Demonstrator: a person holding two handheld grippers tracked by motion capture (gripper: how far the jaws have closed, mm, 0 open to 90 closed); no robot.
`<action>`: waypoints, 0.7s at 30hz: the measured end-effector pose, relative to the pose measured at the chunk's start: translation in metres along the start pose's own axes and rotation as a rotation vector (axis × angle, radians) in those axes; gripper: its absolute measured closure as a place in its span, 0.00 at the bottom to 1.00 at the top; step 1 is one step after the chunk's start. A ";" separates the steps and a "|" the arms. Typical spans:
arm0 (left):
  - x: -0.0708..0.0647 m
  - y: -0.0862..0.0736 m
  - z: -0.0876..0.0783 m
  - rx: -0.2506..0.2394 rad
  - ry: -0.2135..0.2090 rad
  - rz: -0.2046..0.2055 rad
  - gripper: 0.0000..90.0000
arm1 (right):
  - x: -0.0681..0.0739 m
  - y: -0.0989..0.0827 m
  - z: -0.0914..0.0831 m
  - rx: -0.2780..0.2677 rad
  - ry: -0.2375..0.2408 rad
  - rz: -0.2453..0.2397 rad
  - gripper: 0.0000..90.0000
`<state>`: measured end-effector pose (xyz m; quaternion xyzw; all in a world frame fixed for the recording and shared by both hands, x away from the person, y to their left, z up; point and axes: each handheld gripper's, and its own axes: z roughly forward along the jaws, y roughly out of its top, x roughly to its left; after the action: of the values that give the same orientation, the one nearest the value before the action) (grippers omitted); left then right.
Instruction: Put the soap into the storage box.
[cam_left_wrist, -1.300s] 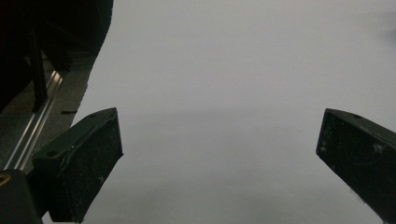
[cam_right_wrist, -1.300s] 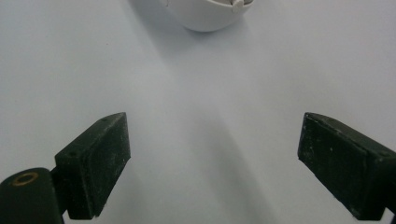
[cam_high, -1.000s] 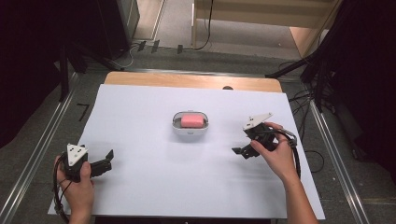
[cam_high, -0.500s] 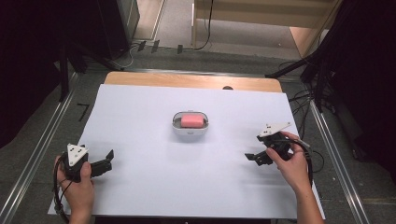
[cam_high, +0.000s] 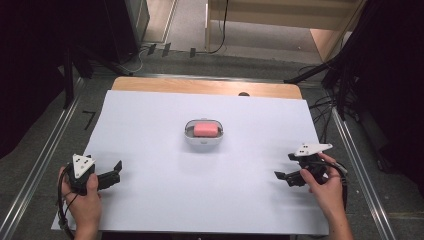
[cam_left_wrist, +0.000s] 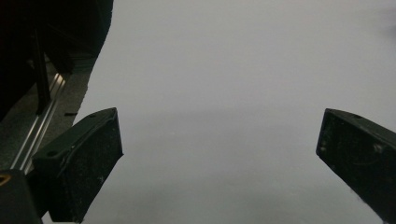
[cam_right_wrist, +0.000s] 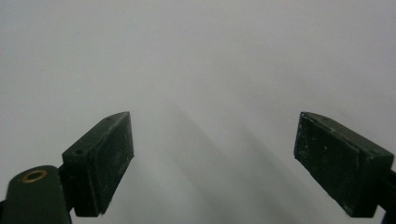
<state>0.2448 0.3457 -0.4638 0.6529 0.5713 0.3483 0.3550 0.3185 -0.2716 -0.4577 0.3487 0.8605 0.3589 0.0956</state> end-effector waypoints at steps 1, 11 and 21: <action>0.000 0.000 0.000 0.000 0.000 0.000 0.01 | 0.000 -0.003 -0.001 -0.009 -0.002 0.010 0.14; 0.000 0.000 0.000 0.000 0.003 0.003 0.01 | -0.005 -0.033 -0.019 -0.125 -0.017 0.093 0.14; 0.000 0.000 0.000 -0.001 0.002 0.004 0.01 | -0.005 -0.065 -0.036 -0.213 -0.043 0.160 0.14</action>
<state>0.2444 0.3456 -0.4637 0.6536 0.5702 0.3498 0.3541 0.2726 -0.3273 -0.4771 0.4119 0.7847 0.4470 0.1215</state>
